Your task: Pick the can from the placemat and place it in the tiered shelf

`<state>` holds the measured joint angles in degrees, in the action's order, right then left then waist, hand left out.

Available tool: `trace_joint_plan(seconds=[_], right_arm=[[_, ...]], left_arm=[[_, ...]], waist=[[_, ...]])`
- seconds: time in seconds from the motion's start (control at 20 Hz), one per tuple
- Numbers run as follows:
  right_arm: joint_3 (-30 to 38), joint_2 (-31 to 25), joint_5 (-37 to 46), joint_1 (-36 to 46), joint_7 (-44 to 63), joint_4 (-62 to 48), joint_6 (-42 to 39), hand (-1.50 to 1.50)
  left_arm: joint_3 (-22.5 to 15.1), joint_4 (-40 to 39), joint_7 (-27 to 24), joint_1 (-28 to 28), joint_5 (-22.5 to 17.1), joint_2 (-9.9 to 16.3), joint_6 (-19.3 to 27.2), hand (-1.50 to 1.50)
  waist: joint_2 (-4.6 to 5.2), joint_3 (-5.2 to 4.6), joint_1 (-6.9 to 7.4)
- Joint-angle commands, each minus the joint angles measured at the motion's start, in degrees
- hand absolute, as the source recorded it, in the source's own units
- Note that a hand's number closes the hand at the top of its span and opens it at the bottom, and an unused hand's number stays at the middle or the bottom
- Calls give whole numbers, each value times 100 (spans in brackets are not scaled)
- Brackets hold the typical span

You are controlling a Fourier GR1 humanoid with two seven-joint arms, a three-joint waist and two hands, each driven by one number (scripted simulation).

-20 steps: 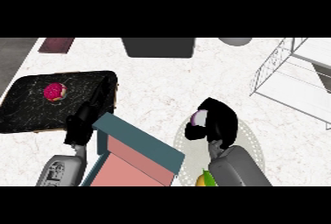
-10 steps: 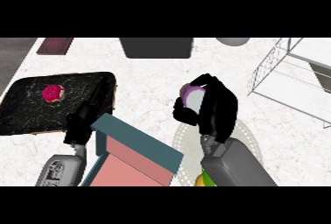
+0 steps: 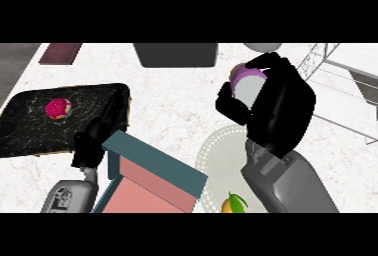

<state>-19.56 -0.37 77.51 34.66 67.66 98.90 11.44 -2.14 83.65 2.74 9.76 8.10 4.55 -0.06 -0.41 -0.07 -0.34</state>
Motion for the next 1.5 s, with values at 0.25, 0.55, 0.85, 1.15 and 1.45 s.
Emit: trace_joint_plan(seconds=[0.25, 0.55, 0.85, 1.15, 1.45], right_arm=[[968, -69, 988, 942, 659, 477, -1598, 150], [1860, -300, 867, 1152, 50, 449, -1650, 150], [2547, -783, 871, 1735, -364, 193, -1938, 150], [3031, -1310, 598, 2018, -881, -313, -1883, 150], [2871, -1609, 728, 1660, -1193, -318, -1921, 150]], left_arm=[[-64, -148, -24, 38, 22, -167, 52, 0], [105, 82, -220, -118, -52, 57, -57, 0], [101, 38, -207, -174, -33, 89, -123, 0], [4, -1, -177, -72, 62, -39, -64, 0], [23, -59, -63, 18, 131, -121, 52, 0]], waist=[[9, 0, -8], [26, 4, 50], [31, 4, 58], [38, 4, 59], [36, 5, 36]])
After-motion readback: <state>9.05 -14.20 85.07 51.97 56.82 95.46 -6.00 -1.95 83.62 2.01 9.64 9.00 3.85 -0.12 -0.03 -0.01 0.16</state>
